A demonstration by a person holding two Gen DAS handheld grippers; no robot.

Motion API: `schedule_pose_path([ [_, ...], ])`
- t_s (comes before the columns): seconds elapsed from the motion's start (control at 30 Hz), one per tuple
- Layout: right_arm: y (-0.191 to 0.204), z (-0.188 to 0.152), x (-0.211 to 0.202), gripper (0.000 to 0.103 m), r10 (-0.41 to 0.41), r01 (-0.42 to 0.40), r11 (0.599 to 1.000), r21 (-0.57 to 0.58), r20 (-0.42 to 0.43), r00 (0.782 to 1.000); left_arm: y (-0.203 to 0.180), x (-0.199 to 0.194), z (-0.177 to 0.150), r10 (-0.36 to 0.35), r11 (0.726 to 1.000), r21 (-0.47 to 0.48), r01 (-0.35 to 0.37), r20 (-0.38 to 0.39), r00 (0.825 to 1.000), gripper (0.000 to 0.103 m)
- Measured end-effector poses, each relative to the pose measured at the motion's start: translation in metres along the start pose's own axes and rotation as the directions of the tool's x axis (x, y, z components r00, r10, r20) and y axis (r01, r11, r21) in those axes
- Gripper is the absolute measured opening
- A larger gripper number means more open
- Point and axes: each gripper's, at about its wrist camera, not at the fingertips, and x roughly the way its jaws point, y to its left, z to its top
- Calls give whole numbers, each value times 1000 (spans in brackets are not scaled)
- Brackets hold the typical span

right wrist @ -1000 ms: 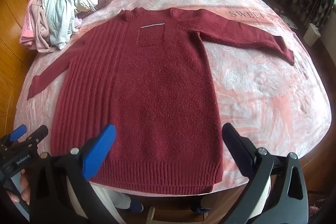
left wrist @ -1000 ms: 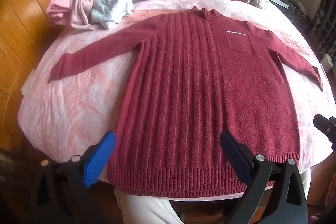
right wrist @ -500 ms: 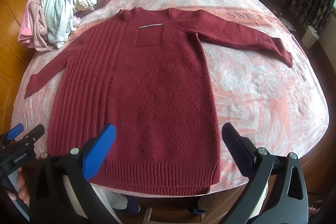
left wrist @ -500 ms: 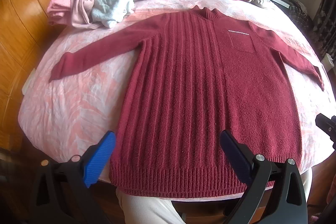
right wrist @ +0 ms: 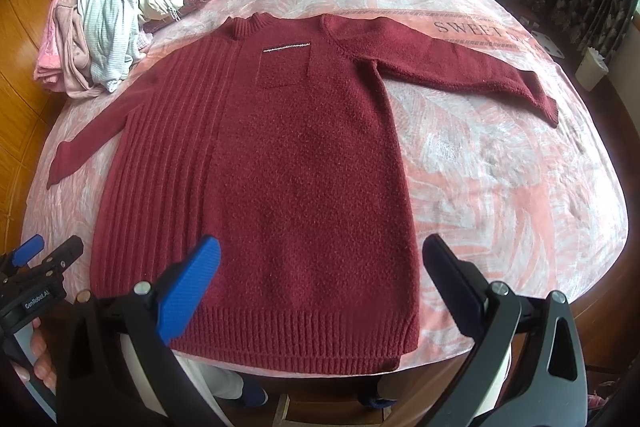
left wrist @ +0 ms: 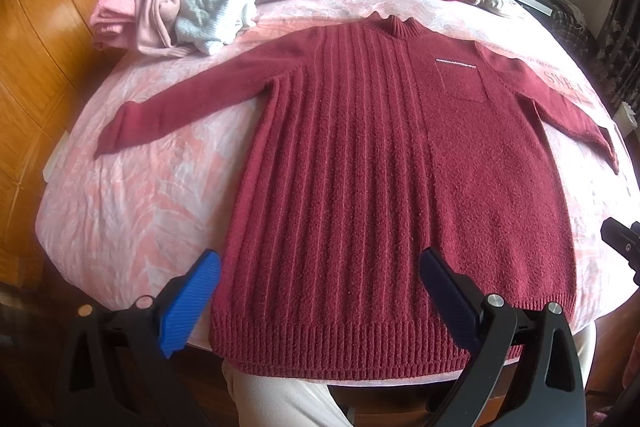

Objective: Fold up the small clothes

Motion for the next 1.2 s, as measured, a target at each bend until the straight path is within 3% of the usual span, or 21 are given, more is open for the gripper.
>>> schedule_pose_path([
  [1.2,3,3,7,100,-2,1,1000,-8,-9,1000,4,4,5,12,1000,0,-12,0,1000,99],
])
